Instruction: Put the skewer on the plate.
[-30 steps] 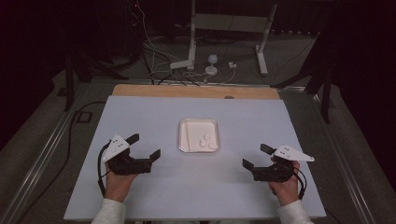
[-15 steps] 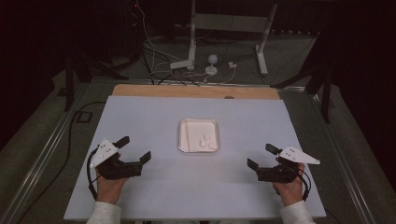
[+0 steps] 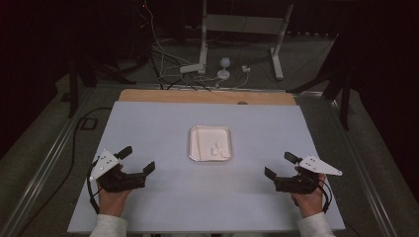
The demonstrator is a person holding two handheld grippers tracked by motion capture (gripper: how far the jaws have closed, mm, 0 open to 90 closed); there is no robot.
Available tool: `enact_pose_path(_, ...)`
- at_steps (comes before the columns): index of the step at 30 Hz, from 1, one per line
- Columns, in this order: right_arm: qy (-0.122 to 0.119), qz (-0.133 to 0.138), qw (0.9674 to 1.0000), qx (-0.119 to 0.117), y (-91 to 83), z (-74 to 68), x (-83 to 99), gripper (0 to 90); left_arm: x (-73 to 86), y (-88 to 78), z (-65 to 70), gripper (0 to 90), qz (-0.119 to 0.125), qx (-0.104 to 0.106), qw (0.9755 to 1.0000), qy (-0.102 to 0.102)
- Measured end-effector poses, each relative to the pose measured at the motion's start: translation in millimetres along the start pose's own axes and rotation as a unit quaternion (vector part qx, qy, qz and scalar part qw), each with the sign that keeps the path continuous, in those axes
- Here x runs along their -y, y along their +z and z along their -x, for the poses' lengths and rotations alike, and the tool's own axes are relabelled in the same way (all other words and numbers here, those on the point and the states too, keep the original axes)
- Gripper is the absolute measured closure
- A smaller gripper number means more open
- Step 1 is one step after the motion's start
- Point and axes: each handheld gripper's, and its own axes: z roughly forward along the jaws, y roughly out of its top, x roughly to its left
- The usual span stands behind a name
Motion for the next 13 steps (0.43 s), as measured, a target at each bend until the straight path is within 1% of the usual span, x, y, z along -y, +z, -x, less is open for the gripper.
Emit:
enact_pose_path(8, 0.002, -0.002, 1.0000, -0.001, 1.5, 0.7, 1.5, 0.8, 2.8, 0.6, -2.6, 0.7, -0.005, -0.002, 1.0000, -0.005)
enact_pose_path(11, 0.009, -0.004, 0.9999, -0.005, 1.9, 1.3, 1.5, 0.8, 3.9, -0.1, -4.1, 0.8, -0.003, -0.010, 0.9999, -0.008)
enact_pose_path(13, 0.008, -0.007, 0.9999, -0.005, 2.8, 2.2, 2.6, 0.8, 4.6, 0.0, -5.1, 0.8, -0.003, -0.013, 0.9999, -0.011)
